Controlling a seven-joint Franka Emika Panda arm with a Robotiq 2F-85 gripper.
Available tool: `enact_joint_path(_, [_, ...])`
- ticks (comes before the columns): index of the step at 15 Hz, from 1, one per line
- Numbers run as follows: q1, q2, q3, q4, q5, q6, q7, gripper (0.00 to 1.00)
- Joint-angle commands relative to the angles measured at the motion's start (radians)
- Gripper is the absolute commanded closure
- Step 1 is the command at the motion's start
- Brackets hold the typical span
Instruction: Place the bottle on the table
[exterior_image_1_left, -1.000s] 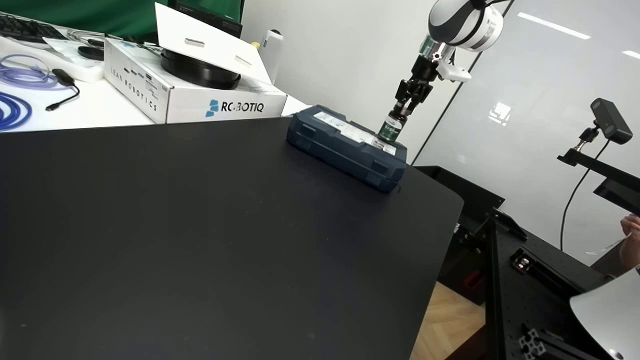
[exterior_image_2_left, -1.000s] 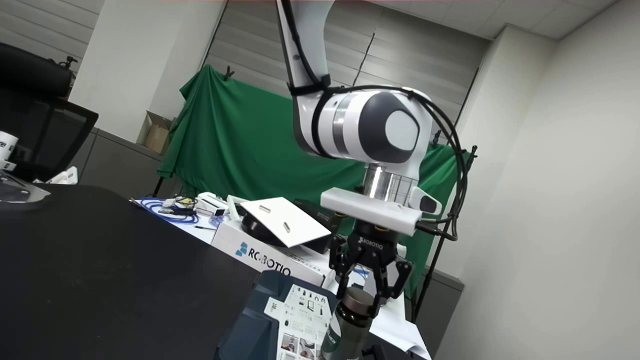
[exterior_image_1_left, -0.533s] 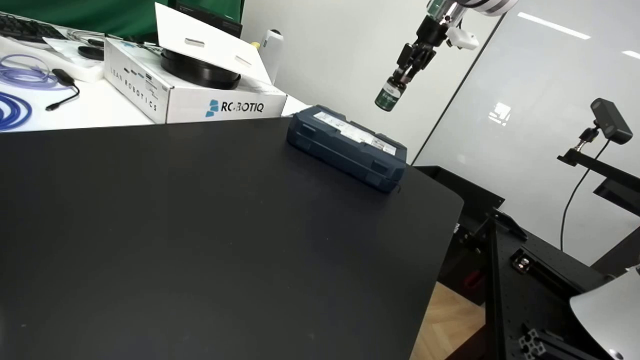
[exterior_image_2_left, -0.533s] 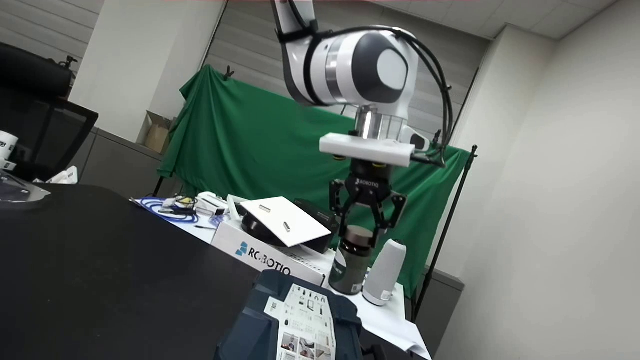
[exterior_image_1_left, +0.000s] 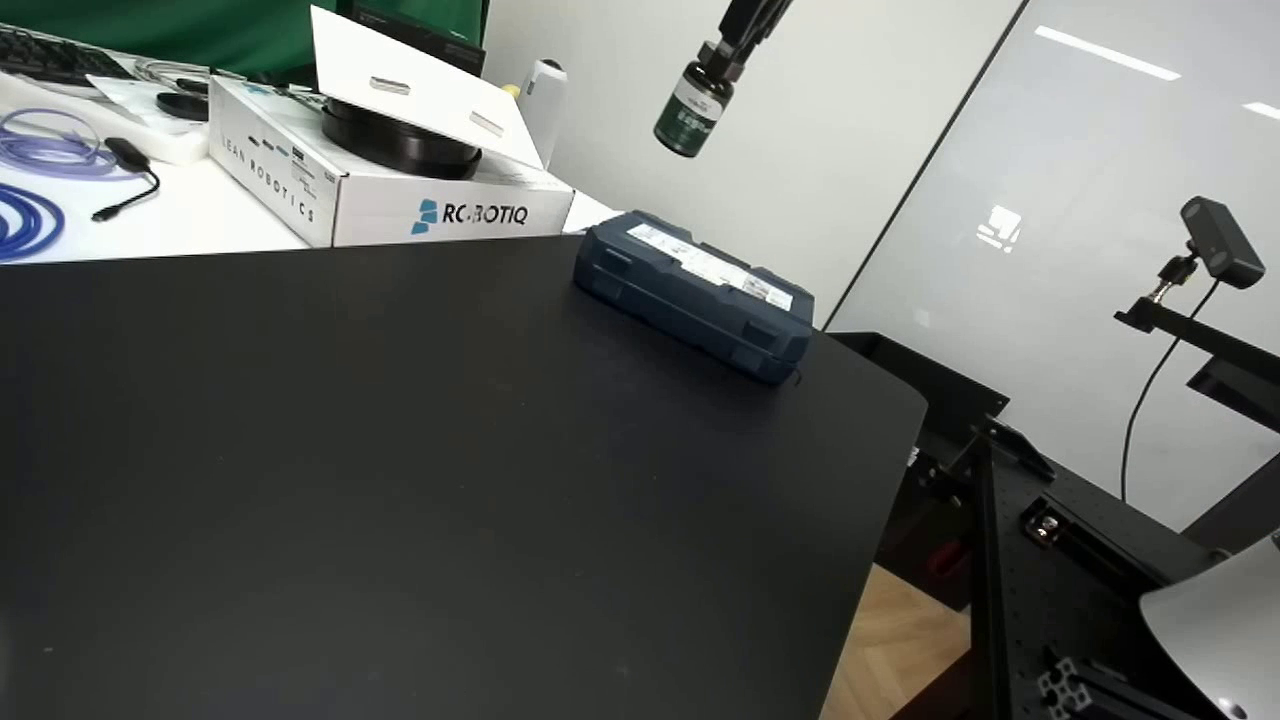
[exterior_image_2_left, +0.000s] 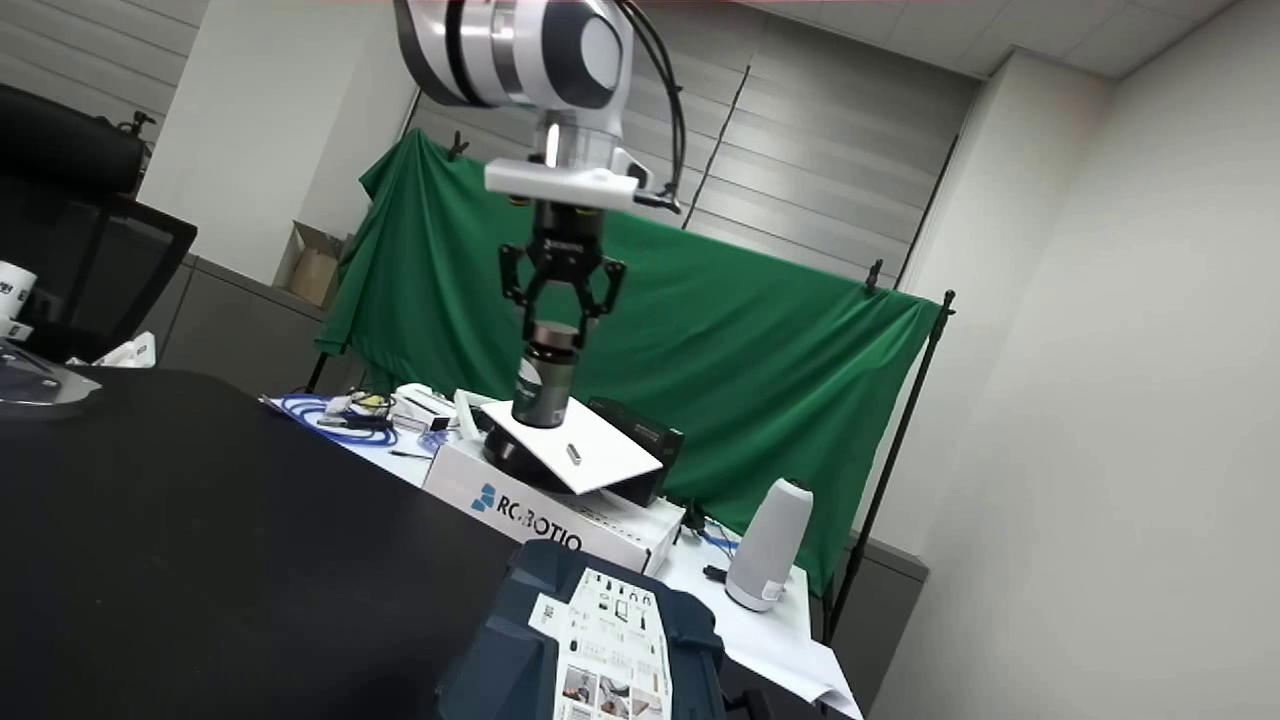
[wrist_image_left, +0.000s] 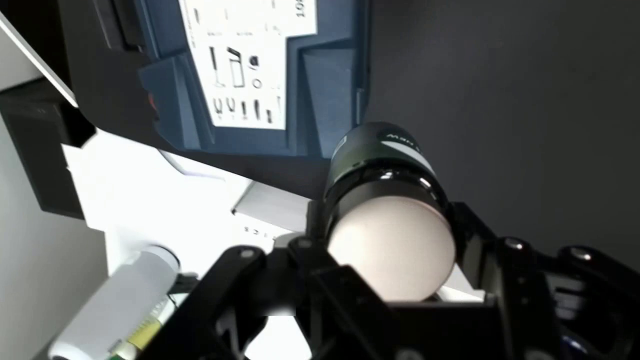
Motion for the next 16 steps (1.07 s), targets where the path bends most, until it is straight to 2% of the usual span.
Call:
enact_joint_path(1, [0.089,-0.063,0.061,-0.058,-0.070,-0.022,0.041,0.63])
enact_joint_path(5, [0.157,-0.093,0.129,-0.141,-0.069,-0.054,0.016,0.63])
enact_joint_path(9, [0.179,-0.151,0.173,-0.298,-0.037,-0.054,-0.036,0.63])
enact_joint_path(13, [0.176,-0.217,0.173,-0.502,-0.076,0.082,-0.033,0.63])
enact_joint_path(16, [0.164,-0.204,0.156,-0.593,-0.068,0.196,-0.058,0.63])
